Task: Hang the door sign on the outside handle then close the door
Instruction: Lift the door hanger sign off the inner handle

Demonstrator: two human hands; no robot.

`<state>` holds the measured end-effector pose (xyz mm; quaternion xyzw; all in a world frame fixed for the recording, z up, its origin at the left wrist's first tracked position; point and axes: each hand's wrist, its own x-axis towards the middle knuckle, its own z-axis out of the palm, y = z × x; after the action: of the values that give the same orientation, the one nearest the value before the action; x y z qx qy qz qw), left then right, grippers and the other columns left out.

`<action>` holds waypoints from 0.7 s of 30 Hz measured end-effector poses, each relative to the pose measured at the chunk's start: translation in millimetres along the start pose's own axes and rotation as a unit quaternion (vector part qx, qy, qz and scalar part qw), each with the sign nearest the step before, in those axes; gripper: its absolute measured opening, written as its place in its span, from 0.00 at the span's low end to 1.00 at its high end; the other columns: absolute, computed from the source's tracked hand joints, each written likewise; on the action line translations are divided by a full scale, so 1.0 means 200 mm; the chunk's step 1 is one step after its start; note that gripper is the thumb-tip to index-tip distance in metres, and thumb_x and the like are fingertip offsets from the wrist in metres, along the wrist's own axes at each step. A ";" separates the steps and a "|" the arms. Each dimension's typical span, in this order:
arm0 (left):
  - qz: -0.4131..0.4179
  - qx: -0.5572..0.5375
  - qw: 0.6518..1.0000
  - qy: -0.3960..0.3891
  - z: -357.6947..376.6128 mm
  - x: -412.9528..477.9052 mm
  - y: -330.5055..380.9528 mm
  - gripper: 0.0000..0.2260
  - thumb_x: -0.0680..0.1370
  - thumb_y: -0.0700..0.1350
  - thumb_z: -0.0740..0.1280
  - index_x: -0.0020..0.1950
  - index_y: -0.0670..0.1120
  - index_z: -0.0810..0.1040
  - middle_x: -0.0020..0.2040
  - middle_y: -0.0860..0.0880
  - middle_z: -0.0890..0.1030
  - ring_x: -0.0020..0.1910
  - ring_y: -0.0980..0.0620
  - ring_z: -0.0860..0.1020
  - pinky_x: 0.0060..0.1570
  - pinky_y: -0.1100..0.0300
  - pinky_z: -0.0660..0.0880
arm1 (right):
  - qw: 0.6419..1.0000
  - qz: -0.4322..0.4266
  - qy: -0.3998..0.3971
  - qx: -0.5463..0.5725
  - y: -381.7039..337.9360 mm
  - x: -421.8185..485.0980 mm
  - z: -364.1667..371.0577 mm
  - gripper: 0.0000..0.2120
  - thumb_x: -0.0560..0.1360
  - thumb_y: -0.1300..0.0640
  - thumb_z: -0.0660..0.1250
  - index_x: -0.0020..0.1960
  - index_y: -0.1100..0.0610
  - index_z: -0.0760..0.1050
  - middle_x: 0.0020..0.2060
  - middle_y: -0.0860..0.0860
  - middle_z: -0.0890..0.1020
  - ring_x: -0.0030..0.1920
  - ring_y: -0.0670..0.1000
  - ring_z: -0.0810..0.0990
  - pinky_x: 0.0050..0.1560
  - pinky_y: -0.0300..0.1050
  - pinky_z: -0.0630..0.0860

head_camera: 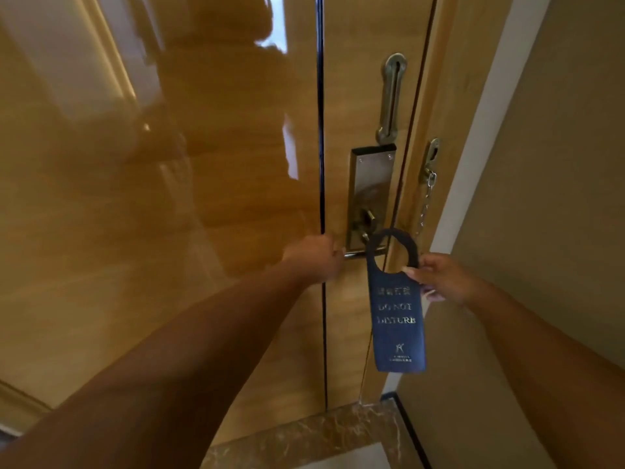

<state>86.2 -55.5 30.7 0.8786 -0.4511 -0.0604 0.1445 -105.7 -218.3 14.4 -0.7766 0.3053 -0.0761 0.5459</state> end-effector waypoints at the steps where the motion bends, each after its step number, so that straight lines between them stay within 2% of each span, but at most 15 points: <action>1: 0.000 0.039 0.999 -0.013 0.04 0.04 0.05 0.17 0.77 0.56 0.58 0.61 0.48 0.71 0.51 0.47 0.77 0.49 0.46 0.75 0.49 0.47 0.72 | 1.000 0.015 0.007 -0.001 0.05 -0.03 -0.06 0.09 0.73 0.53 0.69 0.37 0.55 0.73 0.29 0.50 0.75 0.30 0.47 0.73 0.35 0.41 0.70; 3: 0.007 0.113 0.993 -0.036 0.10 0.11 0.13 0.17 0.75 0.57 0.60 0.56 0.47 0.74 0.50 0.46 0.78 0.48 0.45 0.76 0.46 0.49 0.72 | 0.999 0.036 0.008 -0.002 0.12 -0.07 -0.15 0.08 0.73 0.54 0.68 0.42 0.58 0.73 0.30 0.52 0.72 0.29 0.47 0.71 0.32 0.40 0.69; 5: 0.014 0.155 0.987 -0.044 0.16 0.17 0.17 0.17 0.74 0.57 0.62 0.52 0.45 0.76 0.46 0.47 0.78 0.43 0.45 0.76 0.38 0.54 0.72 | 0.999 0.051 0.008 -0.017 0.18 -0.12 -0.24 0.10 0.74 0.55 0.67 0.47 0.62 0.75 0.33 0.55 0.75 0.32 0.48 0.72 0.30 0.38 0.71; 7: 0.004 0.160 0.986 -0.042 0.21 0.22 0.16 0.17 0.73 0.58 0.64 0.50 0.45 0.77 0.41 0.48 0.77 0.39 0.47 0.76 0.33 0.56 0.71 | 0.998 0.055 0.002 -0.012 0.21 -0.15 -0.31 0.07 0.74 0.56 0.67 0.44 0.61 0.75 0.34 0.56 0.76 0.33 0.51 0.73 0.30 0.39 0.71; 8: -0.005 0.143 0.989 -0.046 0.23 0.25 0.15 0.17 0.73 0.58 0.65 0.50 0.45 0.77 0.41 0.48 0.77 0.38 0.48 0.76 0.33 0.56 0.70 | 0.999 0.055 -0.002 -0.001 0.23 -0.15 -0.34 0.06 0.74 0.57 0.67 0.41 0.59 0.75 0.34 0.57 0.75 0.34 0.52 0.72 0.31 0.41 0.70; 10: -0.025 0.095 0.992 -0.082 0.27 0.30 0.13 0.18 0.74 0.57 0.64 0.53 0.44 0.76 0.46 0.46 0.78 0.44 0.46 0.77 0.37 0.55 0.71 | 0.998 0.052 -0.011 0.014 0.29 -0.14 -0.38 0.08 0.74 0.59 0.67 0.37 0.56 0.74 0.32 0.58 0.73 0.32 0.52 0.71 0.29 0.41 0.69; 12: -0.038 0.047 0.991 -0.120 0.31 0.35 0.11 0.18 0.75 0.55 0.64 0.56 0.41 0.76 0.51 0.43 0.79 0.49 0.44 0.78 0.41 0.56 0.71 | 0.998 0.059 -0.014 0.021 0.35 -0.11 -0.38 0.08 0.74 0.59 0.67 0.36 0.57 0.75 0.29 0.55 0.72 0.27 0.50 0.70 0.27 0.40 0.68; 14: -0.058 -0.026 0.989 -0.130 0.37 0.38 0.09 0.17 0.75 0.52 0.65 0.55 0.40 0.76 0.46 0.45 0.79 0.46 0.46 0.78 0.39 0.58 0.72 | 0.995 0.066 -0.034 0.068 0.38 -0.06 -0.36 0.07 0.73 0.61 0.67 0.36 0.59 0.74 0.24 0.50 0.71 0.23 0.47 0.67 0.25 0.39 0.66; 16: -0.087 -0.131 0.982 -0.108 0.46 0.39 0.07 0.13 0.73 0.51 0.67 0.52 0.44 0.77 0.39 0.49 0.78 0.40 0.51 0.78 0.35 0.59 0.74 | 0.991 0.091 -0.044 0.091 0.43 -0.01 -0.33 0.10 0.72 0.63 0.68 0.35 0.61 0.70 0.22 0.47 0.68 0.21 0.44 0.64 0.22 0.37 0.64; 19: -0.123 -0.252 0.958 -0.066 0.60 0.39 0.04 0.03 0.71 0.49 0.67 0.43 0.54 0.76 0.37 0.52 0.78 0.36 0.57 0.77 0.33 0.61 0.74 | 0.990 0.113 -0.054 0.062 0.46 0.10 -0.22 0.07 0.71 0.64 0.69 0.38 0.62 0.71 0.23 0.50 0.71 0.22 0.46 0.66 0.20 0.35 0.66; 20: -0.123 -0.275 0.951 -0.065 0.64 0.41 0.03 0.03 0.71 0.49 0.67 0.41 0.56 0.75 0.38 0.52 0.78 0.36 0.58 0.77 0.33 0.63 0.72 | 0.989 0.123 -0.048 0.062 0.48 0.18 -0.19 0.04 0.71 0.65 0.69 0.41 0.65 0.74 0.24 0.53 0.75 0.23 0.48 0.70 0.20 0.34 0.69; 21: -0.123 -0.289 0.947 -0.068 0.67 0.41 0.02 0.04 0.71 0.49 0.66 0.40 0.58 0.74 0.38 0.52 0.78 0.36 0.59 0.77 0.32 0.64 0.71 | 0.985 0.129 -0.100 0.063 0.49 0.18 -0.15 0.07 0.72 0.66 0.68 0.48 0.67 0.77 0.31 0.58 0.81 0.29 0.51 0.76 0.25 0.32 0.73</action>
<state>99.6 -150.7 -93.6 0.8417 -0.3118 -0.2645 0.3526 -129.0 -282.9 -68.3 -0.6987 0.3412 0.0534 0.6265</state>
